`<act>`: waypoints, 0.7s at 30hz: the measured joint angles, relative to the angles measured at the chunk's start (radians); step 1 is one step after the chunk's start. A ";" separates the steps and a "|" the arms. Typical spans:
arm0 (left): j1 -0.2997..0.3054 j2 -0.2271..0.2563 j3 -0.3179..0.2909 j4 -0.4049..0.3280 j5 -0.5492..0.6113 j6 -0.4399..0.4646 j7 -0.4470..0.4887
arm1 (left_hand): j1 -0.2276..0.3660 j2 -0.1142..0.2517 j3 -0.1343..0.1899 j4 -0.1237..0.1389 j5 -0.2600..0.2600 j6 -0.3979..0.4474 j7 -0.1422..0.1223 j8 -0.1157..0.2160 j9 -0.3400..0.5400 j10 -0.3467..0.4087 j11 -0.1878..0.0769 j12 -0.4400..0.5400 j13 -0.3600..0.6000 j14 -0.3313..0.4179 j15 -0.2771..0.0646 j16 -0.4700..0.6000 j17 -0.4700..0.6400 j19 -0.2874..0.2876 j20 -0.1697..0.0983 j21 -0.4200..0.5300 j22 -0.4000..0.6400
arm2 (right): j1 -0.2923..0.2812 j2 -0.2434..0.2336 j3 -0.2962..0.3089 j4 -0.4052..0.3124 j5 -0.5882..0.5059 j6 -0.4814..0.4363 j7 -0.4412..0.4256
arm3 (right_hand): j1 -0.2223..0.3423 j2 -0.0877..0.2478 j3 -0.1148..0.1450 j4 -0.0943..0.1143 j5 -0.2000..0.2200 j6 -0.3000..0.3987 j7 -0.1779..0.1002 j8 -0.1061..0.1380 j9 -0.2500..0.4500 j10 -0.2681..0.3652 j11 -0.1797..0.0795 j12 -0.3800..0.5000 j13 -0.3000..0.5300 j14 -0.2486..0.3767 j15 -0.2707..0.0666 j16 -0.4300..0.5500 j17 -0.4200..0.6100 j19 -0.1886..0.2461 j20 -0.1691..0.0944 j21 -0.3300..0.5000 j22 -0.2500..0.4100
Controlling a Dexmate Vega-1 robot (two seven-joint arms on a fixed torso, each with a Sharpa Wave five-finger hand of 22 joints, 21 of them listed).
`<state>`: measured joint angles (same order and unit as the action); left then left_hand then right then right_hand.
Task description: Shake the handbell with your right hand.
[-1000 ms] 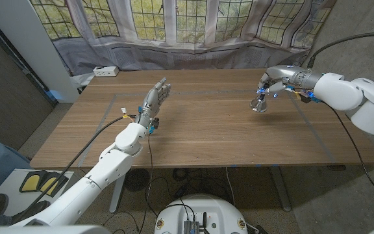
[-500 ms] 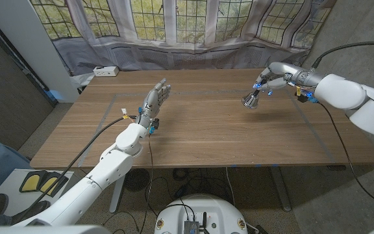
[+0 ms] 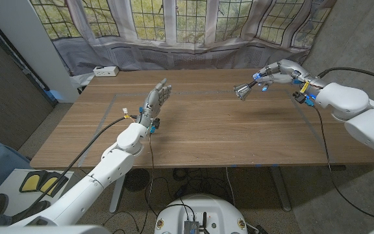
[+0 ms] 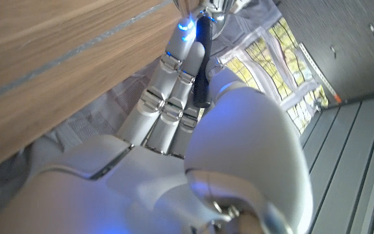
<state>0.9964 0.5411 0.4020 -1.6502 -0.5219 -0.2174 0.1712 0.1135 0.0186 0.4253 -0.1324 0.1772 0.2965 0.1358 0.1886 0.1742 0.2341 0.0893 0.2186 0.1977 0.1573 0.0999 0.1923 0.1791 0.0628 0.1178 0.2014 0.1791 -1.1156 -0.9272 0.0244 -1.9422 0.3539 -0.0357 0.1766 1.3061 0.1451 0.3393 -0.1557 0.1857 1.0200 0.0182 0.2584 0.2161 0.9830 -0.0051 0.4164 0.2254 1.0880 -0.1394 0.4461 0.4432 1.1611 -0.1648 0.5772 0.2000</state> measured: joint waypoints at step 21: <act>-0.030 -0.018 0.021 0.035 -0.002 0.004 -0.013 | 0.000 0.000 0.000 0.000 0.000 0.000 0.000 0.000 0.000 0.000 0.000 0.000 0.000 0.000 0.000 0.000 0.000 0.000 0.000 0.000 0.000 | 0.002 -0.076 -0.035 0.040 0.271 0.039 0.010 | 0.000 0.000 -0.002 -0.002 -0.001 0.003 0.003 -0.008 0.000 0.000 0.000 -0.005 0.000 0.000 0.000 0.000 0.010 -0.008 0.008 0.016 0.000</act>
<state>0.9664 0.5231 0.4233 -1.6155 -0.5244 -0.2135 0.1584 0.1135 0.0186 0.4253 -0.1324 0.1772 0.2965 0.1358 0.1886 0.1741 0.2341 0.0893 0.2186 0.1976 0.1572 0.0998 0.1923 0.1791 0.0628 0.1178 0.2014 0.1791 -1.1133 -1.0037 -0.0102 -1.9019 0.6252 0.0031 0.1866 1.3061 0.1451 0.3373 -0.1576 0.1848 1.0234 0.0215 0.2508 0.2160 0.9825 -0.0046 0.4116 0.2257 1.0880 -0.1395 0.4459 0.4528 1.1532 -0.1569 0.5930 0.2002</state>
